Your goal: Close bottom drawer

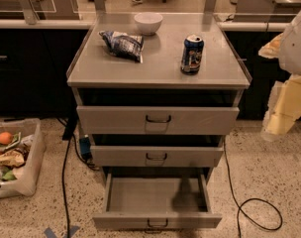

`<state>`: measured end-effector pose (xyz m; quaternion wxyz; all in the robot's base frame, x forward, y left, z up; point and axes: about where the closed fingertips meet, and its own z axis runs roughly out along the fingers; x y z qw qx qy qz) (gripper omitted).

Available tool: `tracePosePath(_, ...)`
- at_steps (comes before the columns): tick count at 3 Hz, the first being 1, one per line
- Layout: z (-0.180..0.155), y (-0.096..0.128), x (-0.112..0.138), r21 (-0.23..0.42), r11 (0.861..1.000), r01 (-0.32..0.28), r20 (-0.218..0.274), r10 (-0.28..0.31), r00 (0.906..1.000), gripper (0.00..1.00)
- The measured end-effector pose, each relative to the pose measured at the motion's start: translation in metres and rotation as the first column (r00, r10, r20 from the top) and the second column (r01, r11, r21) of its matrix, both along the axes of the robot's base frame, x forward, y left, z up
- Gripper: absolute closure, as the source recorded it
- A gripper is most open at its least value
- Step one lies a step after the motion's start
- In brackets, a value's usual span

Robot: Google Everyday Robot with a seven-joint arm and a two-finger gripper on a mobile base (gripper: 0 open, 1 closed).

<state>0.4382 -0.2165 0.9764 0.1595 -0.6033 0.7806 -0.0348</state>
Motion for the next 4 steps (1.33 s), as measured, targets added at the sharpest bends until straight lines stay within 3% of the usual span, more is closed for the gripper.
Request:
tracePosePath(1,-0.006,0.001,-0.001,0.000,1.000,-0.002,0.005,0.002,1.0000,0.00)
tracePosePath(2,-0.037,0.002,-0.011,0.011,1.000,-0.002,-0.003,0.002,1.0000,0.00)
tracePosePath(3,-0.088,-0.007,-0.024,0.002,1.000,0.031,-0.031,-0.031,0.9990,0.00)
tracePosePath(4,-0.151,-0.012,-0.042,-0.055,0.998,0.029,-0.098,-0.035,0.9946,0.00)
